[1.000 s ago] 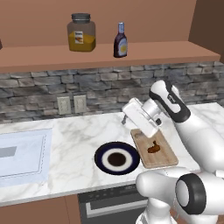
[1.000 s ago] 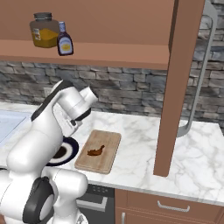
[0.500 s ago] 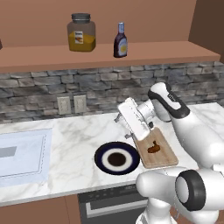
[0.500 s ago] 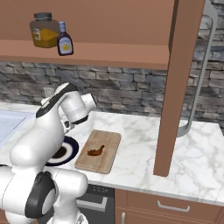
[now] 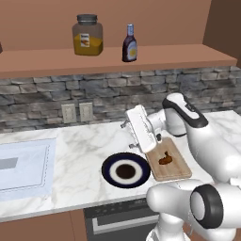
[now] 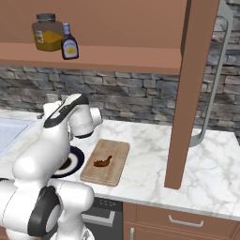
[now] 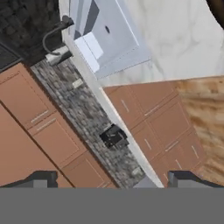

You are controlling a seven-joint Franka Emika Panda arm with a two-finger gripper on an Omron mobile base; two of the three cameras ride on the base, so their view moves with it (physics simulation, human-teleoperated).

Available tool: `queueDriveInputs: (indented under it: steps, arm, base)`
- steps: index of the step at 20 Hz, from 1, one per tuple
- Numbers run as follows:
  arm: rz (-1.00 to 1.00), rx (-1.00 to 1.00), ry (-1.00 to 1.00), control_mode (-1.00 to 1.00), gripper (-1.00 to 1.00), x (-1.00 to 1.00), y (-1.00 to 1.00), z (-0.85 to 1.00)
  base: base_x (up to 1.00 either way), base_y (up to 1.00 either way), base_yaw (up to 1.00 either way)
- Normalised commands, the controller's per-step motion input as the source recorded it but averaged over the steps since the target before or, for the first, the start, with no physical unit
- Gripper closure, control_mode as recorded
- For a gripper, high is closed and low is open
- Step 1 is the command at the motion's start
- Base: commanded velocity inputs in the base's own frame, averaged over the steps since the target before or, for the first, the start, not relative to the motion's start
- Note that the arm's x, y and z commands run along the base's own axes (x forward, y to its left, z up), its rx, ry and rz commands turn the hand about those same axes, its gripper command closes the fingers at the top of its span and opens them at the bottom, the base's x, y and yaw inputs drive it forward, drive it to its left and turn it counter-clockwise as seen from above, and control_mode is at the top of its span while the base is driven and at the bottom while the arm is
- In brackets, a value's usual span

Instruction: Pick the chicken drumstick from the plate and place it on the cutting board. Then pick the condiment bottle from the cabinet and place it next to the cutting board.

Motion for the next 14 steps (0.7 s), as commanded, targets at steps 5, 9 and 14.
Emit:
queueDriveInputs:
  steps: [5,9,14]
  arm:
    - [-0.05,0.17,0.17,-1.00,-1.00,-0.11,0.14,0.13]
    - [-0.07,0.17,0.22,-1.00,-1.00,-0.04,0.07,0.11]
    - [-0.08,0.16,0.27,-1.00,-1.00,0.00,0.03,0.15]
  base:
    - [0.00,0.00,0.00]
    - [0.00,0.00,0.00]
    - [0.00,0.00,0.00]
